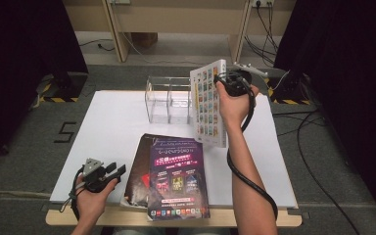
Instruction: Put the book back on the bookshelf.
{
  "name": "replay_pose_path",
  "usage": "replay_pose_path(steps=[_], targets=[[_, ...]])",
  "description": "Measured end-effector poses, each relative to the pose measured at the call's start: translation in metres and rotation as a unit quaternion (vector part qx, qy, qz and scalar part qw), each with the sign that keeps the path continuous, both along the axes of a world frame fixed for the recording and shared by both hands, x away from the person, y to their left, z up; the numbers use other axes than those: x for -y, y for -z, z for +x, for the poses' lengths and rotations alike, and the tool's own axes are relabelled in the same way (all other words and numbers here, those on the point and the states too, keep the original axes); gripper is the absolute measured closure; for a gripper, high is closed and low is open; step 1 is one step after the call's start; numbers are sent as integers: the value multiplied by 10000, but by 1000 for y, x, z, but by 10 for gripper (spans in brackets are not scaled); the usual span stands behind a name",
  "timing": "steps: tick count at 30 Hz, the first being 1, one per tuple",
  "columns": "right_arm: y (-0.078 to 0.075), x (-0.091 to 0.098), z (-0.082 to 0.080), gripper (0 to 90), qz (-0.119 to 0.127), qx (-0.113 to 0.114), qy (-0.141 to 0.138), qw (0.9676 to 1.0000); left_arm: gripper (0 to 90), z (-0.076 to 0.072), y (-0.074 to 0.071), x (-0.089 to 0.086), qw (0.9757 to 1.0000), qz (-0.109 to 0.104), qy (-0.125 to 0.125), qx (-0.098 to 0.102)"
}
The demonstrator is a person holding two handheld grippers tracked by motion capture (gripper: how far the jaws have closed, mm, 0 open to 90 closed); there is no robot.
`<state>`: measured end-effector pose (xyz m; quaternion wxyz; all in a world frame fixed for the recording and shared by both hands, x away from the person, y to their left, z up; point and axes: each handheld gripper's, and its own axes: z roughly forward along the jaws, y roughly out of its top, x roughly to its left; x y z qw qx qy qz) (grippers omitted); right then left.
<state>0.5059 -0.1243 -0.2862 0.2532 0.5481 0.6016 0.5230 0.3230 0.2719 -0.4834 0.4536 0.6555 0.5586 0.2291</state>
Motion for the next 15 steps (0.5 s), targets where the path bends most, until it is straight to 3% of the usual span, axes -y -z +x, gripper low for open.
replay_pose_path(steps=[13,15], targets=[[-1,-9,21,741,83,31,158,9998,551,0,0,-3,10000,-38,-39,-6],[-3,-9,26,740,206,-12,149,9997,552,0,0,-2,10000,-46,-36,1]])
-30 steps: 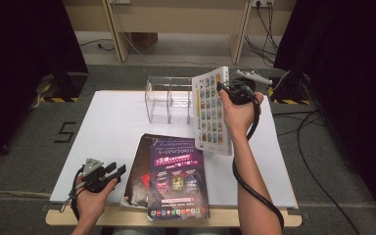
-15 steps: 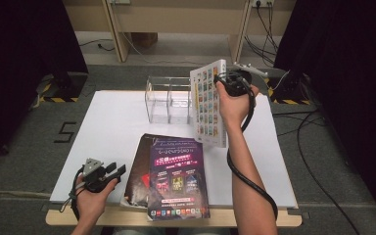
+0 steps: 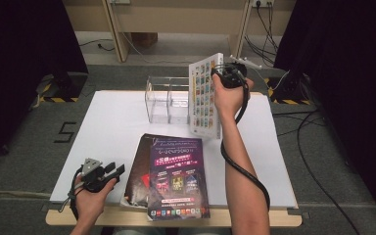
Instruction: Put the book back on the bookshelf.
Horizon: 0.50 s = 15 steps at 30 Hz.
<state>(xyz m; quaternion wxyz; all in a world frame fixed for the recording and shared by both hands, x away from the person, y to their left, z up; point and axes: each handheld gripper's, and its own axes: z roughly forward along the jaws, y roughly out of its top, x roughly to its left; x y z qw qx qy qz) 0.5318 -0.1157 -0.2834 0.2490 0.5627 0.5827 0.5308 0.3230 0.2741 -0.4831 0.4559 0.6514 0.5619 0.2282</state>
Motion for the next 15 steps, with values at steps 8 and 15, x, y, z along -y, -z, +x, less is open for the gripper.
replay_pose_path(steps=[8,15], targets=[[-1,-1,9,740,6,52,53,10000,552,0,0,-1,10000,12,6,-2],[0,-4,17,740,38,107,79,9999,553,1,0,0,10000,14,13,4]])
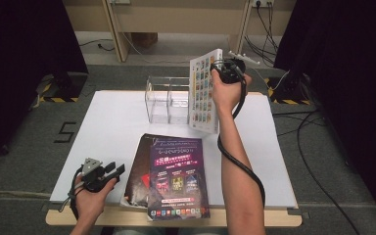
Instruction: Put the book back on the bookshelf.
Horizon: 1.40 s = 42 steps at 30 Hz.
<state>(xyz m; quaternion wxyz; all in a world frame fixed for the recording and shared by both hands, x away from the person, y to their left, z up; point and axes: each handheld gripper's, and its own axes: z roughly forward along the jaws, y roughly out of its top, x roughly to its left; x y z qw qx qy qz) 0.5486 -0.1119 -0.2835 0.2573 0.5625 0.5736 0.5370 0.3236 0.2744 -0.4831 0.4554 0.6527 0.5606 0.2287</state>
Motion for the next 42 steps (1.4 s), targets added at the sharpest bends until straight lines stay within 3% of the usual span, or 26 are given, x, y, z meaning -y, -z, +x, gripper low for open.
replay_pose_path(steps=[34,42], targets=[[1,-14,31,740,13,259,117,9996,564,1,0,-3,10000,-40,-27,12],[16,-18,33,738,-197,387,65,9990,566,1,1,-2,10000,-32,-4,14]])
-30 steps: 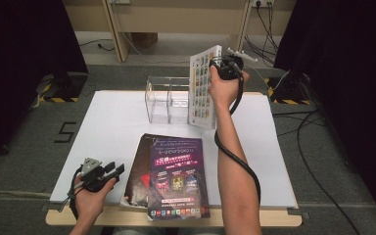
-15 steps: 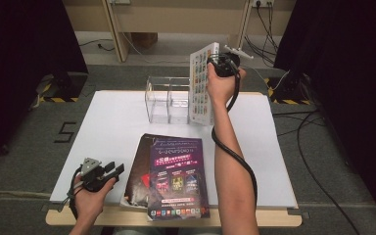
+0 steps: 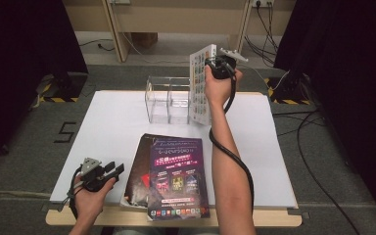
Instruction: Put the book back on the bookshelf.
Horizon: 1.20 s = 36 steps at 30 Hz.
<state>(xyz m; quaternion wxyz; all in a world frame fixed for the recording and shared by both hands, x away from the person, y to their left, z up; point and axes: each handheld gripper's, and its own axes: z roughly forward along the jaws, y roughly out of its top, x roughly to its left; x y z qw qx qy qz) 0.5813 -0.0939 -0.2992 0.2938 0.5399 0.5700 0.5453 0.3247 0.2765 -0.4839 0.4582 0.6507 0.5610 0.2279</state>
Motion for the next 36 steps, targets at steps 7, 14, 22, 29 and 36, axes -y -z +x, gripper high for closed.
replay_pose_path(steps=[7,14,22,29,36], targets=[[2,0,-16,735,-222,113,-182,9995,566,0,1,0,10000,-3,1,-27],[6,7,-44,731,-411,205,-366,9983,566,-2,1,1,10000,-7,-14,-14],[26,26,-78,734,-515,90,-490,9974,566,-2,2,2,10000,-4,-6,-50],[29,34,-93,733,-555,33,-666,9962,566,-3,2,2,10000,-14,-15,-39],[39,46,-118,722,-554,-49,-637,9964,566,-3,2,4,10000,-19,15,-46]])
